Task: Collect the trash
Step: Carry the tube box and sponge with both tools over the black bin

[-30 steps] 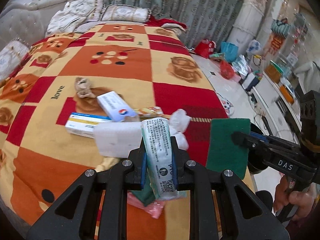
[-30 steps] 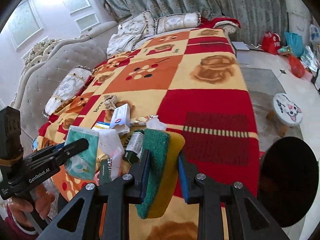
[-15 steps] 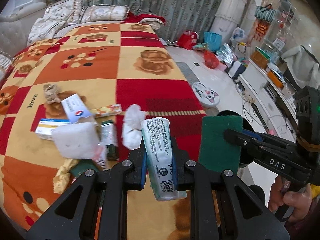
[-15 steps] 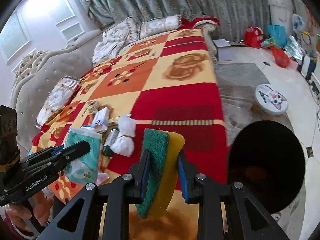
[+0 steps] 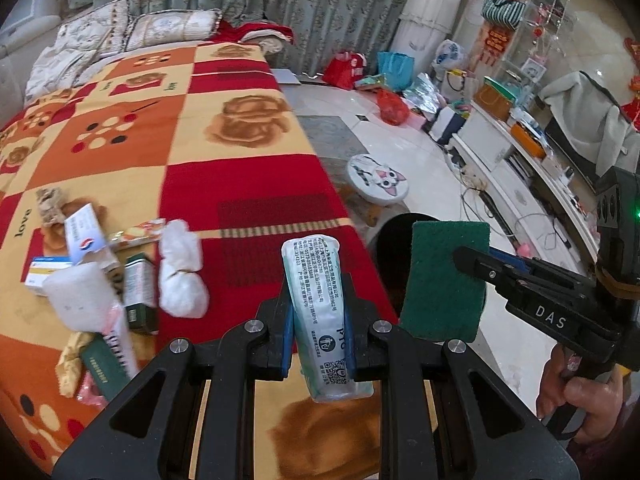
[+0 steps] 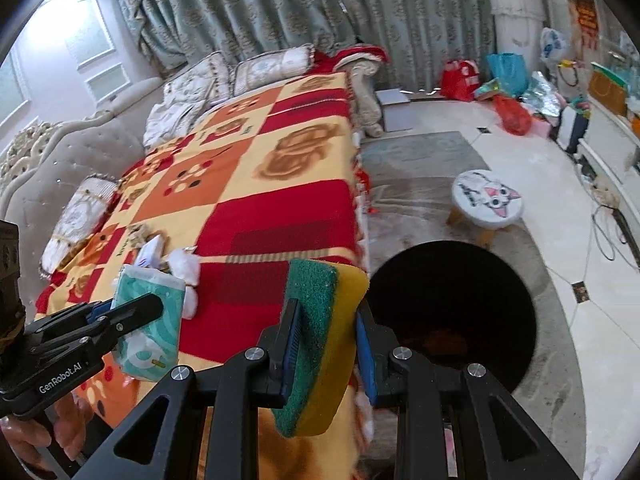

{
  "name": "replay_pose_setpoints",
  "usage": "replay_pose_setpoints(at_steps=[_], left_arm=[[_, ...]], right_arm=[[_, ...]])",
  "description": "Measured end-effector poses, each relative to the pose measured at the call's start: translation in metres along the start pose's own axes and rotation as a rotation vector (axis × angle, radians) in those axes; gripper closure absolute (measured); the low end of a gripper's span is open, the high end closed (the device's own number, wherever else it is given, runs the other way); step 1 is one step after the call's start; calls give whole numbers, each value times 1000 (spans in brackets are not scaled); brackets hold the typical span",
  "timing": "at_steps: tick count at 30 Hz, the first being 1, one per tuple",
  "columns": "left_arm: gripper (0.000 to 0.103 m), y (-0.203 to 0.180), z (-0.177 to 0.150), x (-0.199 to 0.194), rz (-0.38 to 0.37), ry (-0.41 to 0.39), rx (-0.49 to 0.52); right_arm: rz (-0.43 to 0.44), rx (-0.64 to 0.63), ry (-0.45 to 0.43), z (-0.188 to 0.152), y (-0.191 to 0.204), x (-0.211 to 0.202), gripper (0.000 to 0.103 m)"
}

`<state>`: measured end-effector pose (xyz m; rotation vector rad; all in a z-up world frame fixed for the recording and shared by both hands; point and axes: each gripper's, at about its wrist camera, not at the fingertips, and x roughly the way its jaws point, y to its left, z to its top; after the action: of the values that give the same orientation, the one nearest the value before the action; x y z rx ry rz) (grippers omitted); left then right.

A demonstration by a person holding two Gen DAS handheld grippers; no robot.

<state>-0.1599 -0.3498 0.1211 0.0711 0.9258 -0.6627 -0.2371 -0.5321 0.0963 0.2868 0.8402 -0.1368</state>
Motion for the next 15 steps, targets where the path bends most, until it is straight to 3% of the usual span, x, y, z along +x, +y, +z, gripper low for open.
replay_pose_setpoints(at_steps=[15], left_arm=[[86, -55, 13, 31, -69, 27, 42]], right_arm=[[-84, 74, -1, -3, -60, -13, 78]])
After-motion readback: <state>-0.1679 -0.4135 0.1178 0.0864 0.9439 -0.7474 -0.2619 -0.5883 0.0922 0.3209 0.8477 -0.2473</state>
